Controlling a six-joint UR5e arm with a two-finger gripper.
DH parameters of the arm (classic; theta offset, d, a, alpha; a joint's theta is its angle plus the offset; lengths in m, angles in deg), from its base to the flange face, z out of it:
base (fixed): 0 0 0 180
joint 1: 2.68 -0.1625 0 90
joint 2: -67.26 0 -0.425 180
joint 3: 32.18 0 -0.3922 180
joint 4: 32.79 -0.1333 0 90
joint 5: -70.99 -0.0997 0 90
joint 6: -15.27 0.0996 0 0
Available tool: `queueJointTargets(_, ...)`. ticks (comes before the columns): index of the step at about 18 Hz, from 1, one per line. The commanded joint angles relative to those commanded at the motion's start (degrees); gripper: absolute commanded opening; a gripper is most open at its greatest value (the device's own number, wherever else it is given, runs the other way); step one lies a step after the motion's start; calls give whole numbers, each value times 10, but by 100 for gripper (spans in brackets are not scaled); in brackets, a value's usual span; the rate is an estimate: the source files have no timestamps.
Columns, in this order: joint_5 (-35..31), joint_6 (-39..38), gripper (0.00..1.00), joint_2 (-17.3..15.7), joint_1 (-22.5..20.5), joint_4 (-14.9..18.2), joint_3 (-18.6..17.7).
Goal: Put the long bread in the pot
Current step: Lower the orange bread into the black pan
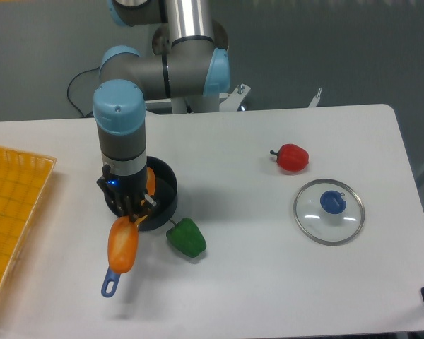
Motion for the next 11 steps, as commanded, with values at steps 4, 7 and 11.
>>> queueJointTargets(4, 9, 0, 10, -7, 2, -17, -5)
queueJointTargets(7, 9, 4, 10, -11, 4, -33, -23)
queueJointTargets(11, 9, 4, 10, -12, 8, -48, -41)
